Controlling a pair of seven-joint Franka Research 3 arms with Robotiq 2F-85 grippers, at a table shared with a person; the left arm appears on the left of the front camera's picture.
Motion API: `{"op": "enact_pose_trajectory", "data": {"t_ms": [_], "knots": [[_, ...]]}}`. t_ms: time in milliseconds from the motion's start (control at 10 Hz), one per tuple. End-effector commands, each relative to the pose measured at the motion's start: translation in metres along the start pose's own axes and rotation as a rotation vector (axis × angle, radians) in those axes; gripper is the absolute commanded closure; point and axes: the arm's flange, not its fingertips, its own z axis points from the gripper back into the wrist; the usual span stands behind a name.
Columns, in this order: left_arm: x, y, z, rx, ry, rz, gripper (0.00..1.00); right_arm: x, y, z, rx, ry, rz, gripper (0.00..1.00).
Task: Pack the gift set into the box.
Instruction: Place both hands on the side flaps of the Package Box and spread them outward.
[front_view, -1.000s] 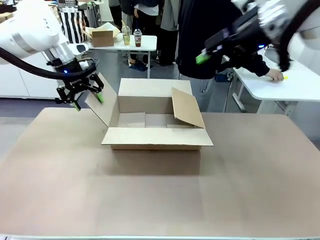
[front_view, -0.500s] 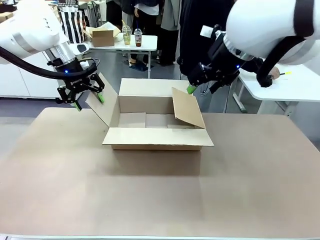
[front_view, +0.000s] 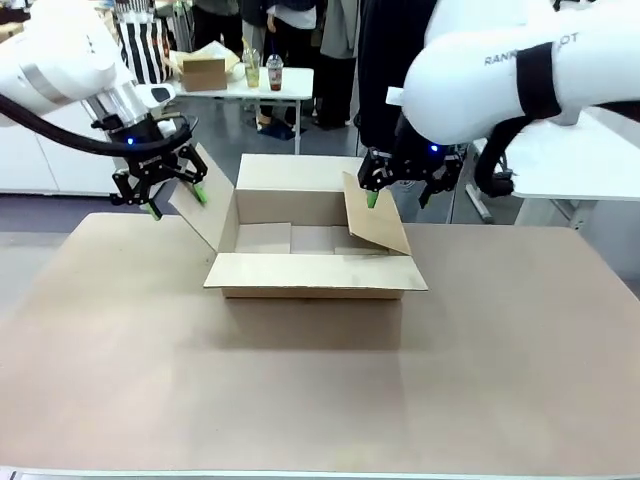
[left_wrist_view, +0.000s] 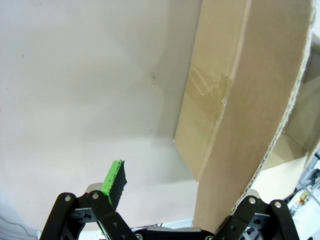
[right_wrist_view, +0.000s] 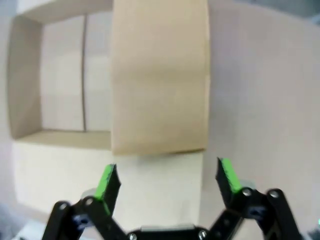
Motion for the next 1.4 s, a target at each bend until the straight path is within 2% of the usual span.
{"op": "enact_pose_trajectory", "data": {"t_ms": [0, 100, 200, 300, 500, 800, 1000, 1300], "knots": [[-0.002, 0.0, 0.002, 0.01, -0.005, -0.006, 0.0, 0.05, 0.05, -0.001, -0.091, 0.053, -0.075, 0.0], [-0.002, 0.0, 0.002, 0.01, -0.005, -0.006, 0.0, 0.062, 0.069, -0.017, -0.123, 0.057, -0.115, 0.0], [-0.002, 0.0, 0.002, 0.01, -0.005, -0.006, 0.0, 0.067, 0.086, -0.031, -0.225, 0.027, -0.147, 0.0], [-0.002, 0.0, 0.002, 0.01, -0.005, -0.006, 0.0, 0.068, 0.102, -0.045, -0.271, 0.043, -0.085, 0.0], [-0.002, 0.0, 0.002, 0.01, -0.005, -0.006, 0.0, 0.073, 0.117, -0.064, -0.394, 0.006, -0.093, 0.0], [-0.002, 0.0, 0.002, 0.01, -0.005, -0.006, 0.0, 0.07, 0.121, -0.085, -0.572, -0.03, -0.106, 0.0], [-0.002, 0.0, 0.002, 0.01, -0.005, -0.006, 0.0, 0.07, 0.117, -0.096, -0.623, 0.016, -0.091, 0.0], [-0.002, 0.0, 0.002, 0.01, -0.005, -0.006, 0.0, 0.069, 0.097, -0.088, -0.684, 0.02, -0.129, 0.0]]}}
